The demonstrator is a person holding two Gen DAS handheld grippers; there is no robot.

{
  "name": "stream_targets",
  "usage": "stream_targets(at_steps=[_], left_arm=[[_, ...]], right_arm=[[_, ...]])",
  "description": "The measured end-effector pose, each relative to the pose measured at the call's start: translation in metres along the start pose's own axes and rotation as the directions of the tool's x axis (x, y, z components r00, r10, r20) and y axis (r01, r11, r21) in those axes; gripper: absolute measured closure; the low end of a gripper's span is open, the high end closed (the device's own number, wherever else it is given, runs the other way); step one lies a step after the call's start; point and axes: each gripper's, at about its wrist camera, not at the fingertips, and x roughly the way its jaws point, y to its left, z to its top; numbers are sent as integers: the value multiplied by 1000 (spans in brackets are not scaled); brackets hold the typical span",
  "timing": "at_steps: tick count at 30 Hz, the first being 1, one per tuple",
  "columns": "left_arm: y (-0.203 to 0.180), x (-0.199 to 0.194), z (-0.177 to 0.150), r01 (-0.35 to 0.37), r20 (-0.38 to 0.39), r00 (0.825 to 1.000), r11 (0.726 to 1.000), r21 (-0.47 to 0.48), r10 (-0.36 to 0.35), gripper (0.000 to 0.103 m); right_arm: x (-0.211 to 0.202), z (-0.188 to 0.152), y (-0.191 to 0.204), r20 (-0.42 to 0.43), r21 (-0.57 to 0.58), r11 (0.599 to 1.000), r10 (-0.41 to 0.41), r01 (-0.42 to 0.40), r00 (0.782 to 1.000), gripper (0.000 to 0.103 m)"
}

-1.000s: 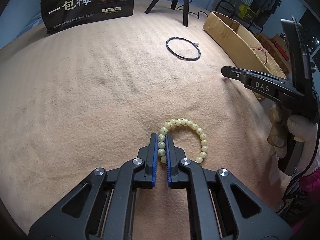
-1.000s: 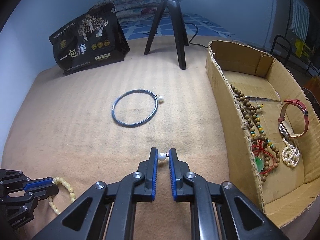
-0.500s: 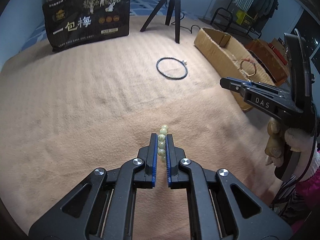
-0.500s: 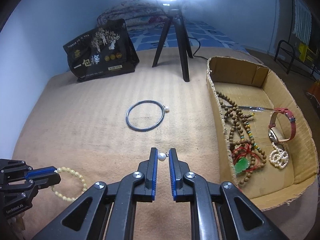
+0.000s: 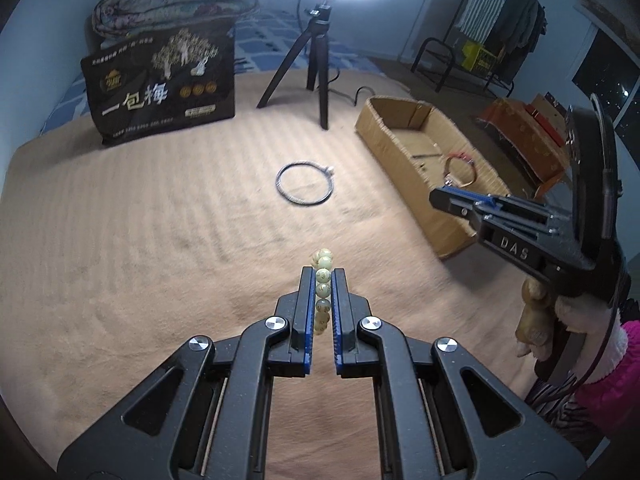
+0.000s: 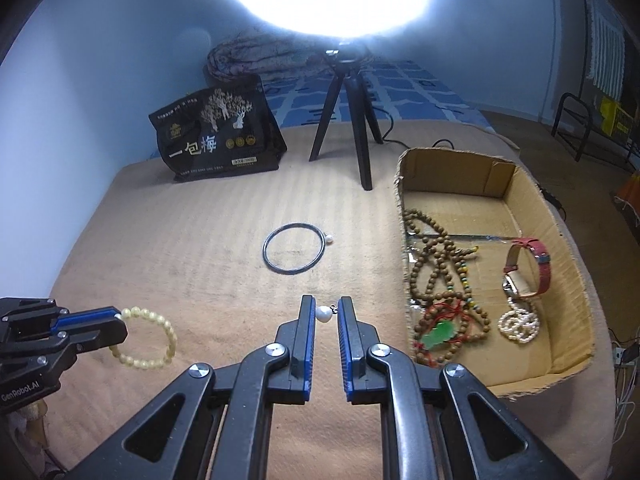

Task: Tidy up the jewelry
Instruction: 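Carry the bead bracelet in the left gripper and earring in the right gripper over the box, then open the right gripper dropping the earring while the left gripper releases the bead bracelet into the box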

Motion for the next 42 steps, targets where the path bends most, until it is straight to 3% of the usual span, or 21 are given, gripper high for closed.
stream_targets(at_steps=[12,22,42], left_arm=[[-57,-7,30,39,52,998,998,39,-41,98],[-104,11,49,86,60,994,994,67,-90,98],[-144,64,81,91,50,994,993,77,-95,98]], right_arm=[[-44,7,-36,36,12,1000,7,-8,999,94],[-70,12,-73,46,-15,999,-40,40,998,94],[-48,13,-123,-21,68,996,-53,54,998,94]])
